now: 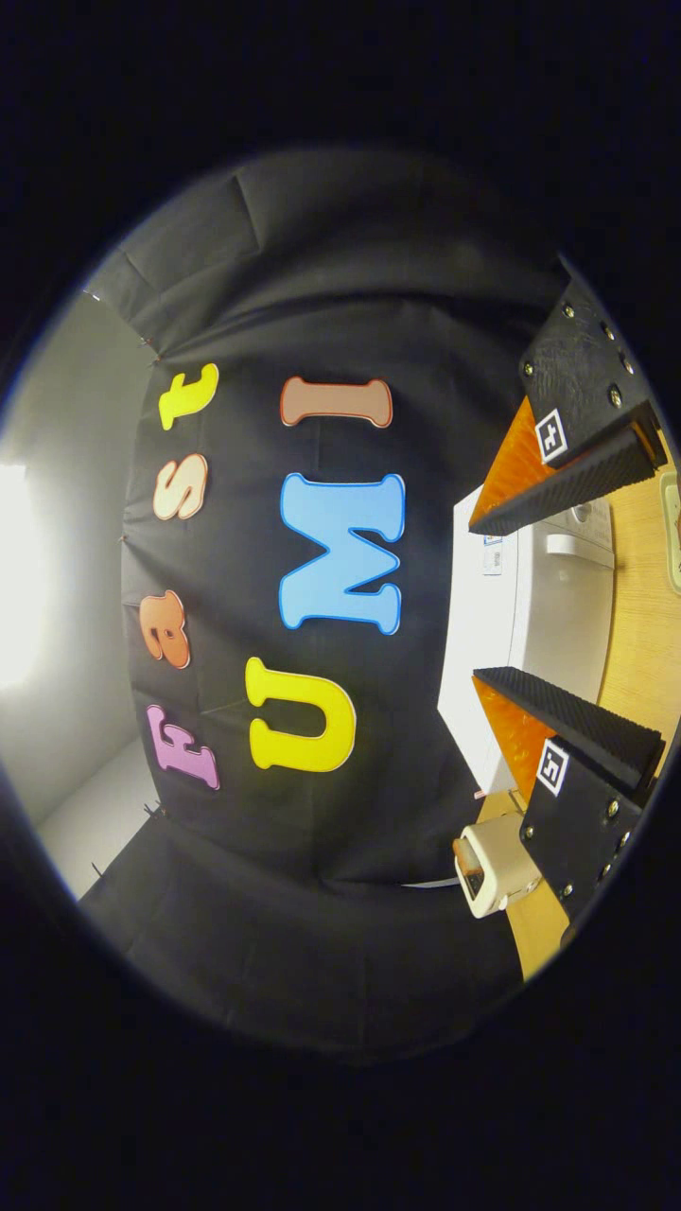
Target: Open the microwave, put the food inside, and close the microwave door.
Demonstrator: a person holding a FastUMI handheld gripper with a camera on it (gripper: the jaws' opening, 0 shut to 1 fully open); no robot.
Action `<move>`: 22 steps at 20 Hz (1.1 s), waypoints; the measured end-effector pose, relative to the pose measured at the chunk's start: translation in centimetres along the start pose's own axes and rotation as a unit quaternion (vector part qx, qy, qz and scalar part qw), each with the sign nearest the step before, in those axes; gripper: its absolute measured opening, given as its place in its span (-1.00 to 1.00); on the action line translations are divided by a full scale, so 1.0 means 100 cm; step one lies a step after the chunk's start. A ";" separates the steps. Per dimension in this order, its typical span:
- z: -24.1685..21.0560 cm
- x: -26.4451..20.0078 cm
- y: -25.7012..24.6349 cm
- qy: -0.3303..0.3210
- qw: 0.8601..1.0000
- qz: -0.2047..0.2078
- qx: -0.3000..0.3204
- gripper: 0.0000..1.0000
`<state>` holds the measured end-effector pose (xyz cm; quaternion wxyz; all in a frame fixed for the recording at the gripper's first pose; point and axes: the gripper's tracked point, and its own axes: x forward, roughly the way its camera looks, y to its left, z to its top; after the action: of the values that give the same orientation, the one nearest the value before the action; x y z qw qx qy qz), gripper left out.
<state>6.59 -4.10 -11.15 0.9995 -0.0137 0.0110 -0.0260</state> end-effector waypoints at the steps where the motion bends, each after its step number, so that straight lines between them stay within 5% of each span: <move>1: -0.011 0.006 -0.005 0.005 1.000 -0.003 0.001 0.81; 22: -0.198 0.100 -0.055 0.100 0.994 -0.040 0.029 0.76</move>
<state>15.80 -10.69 -30.97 0.9916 0.0177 0.1091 -0.0675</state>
